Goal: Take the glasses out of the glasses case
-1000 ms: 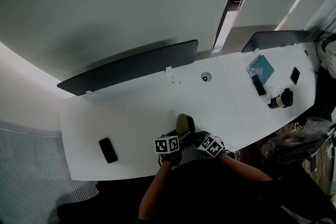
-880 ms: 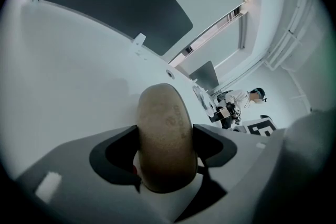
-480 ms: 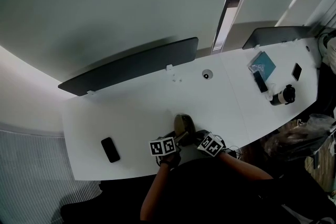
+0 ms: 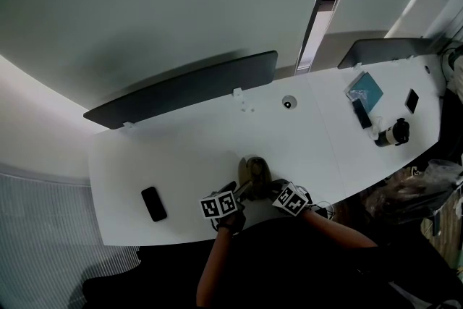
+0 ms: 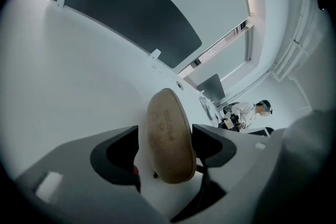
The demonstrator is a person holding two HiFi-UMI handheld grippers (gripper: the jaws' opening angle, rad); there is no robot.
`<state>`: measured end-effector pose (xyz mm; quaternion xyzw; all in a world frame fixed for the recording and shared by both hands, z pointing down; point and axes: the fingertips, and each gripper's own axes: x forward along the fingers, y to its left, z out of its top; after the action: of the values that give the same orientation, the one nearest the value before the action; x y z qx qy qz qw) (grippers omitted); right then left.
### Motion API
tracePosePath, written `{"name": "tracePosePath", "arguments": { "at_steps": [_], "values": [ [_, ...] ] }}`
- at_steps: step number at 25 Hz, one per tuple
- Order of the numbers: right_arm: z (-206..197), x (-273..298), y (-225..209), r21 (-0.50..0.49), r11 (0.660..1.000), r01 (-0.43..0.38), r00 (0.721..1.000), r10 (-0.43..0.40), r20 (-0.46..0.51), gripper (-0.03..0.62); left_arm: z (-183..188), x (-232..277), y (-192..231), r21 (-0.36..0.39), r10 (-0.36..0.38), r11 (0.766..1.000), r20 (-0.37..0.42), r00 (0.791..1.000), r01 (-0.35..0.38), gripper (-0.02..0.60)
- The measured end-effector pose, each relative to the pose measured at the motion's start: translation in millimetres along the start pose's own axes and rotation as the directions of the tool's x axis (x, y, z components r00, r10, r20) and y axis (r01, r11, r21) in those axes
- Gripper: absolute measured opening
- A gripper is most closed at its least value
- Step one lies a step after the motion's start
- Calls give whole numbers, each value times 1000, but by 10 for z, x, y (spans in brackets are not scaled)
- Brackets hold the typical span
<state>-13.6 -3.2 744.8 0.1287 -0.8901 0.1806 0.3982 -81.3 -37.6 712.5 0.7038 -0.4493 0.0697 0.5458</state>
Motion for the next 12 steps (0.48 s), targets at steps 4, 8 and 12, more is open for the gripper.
{"name": "tracePosePath", "arguments": {
  "at_steps": [4,8,12],
  "values": [
    [-1,-4,-4,1,1000,0,1000,0,7,8,23,-91,122,-39,21,999,33,999,-20,330],
    [-3,-1,4,3,1000,-9,1000,9,9,8,16,-243,320,-69,86,994,85,993,-80,283],
    [-12,-2,-5,-1,1000,-7,1000,7,9,8,-38,-297,482,-75,141,988,90,986,-135,192]
  ]
}}
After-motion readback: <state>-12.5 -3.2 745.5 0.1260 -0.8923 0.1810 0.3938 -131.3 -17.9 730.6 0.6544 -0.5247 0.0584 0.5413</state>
